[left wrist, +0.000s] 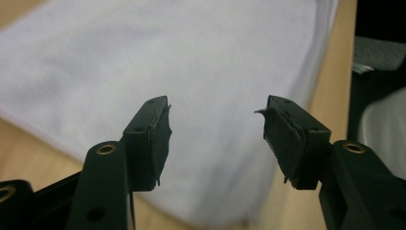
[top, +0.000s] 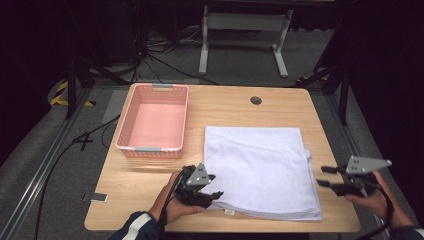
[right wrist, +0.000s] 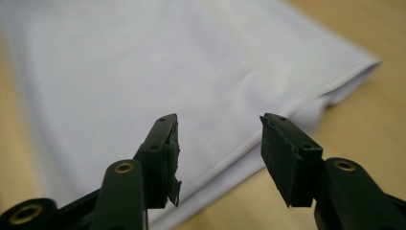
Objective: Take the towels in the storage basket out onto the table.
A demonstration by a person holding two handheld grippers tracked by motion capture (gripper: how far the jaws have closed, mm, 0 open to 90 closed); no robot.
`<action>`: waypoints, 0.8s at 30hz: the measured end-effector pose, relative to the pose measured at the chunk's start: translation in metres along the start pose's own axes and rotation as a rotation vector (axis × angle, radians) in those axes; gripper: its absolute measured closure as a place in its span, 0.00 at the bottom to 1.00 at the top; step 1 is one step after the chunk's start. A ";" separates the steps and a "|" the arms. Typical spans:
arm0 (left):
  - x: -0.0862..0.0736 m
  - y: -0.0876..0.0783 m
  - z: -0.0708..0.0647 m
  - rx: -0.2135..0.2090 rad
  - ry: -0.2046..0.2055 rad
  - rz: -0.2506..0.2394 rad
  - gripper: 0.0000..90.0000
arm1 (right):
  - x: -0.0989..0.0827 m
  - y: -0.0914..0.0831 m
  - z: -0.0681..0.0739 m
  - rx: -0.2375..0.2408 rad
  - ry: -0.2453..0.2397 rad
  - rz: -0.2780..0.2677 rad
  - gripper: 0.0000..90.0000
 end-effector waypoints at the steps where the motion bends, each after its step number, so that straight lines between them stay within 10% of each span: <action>1: 0.010 0.004 0.004 0.014 -0.001 -0.008 0.49 | 0.009 0.005 -0.010 -0.035 0.020 -0.021 0.56; 5: 0.038 0.039 0.043 0.119 -0.074 0.014 0.45 | 0.033 0.040 -0.053 -0.115 0.083 -0.004 0.50; 12: 0.037 0.105 0.126 0.333 -0.262 0.109 0.37 | 0.043 0.098 -0.123 -0.195 0.229 0.067 0.49; 24: 0.018 0.130 0.171 0.377 -0.387 0.129 0.37 | 0.035 0.133 -0.164 -0.221 0.363 0.121 0.43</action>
Point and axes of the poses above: each handheld gripper's, and its own axes: y roughly forward along the jaws, x roughly out of its top, z roughly to its left, the point moved 4 cm from there along y, roughly forward along the jaws, and after that the axes turned 5 degrees about x, right-handed, at the moved point
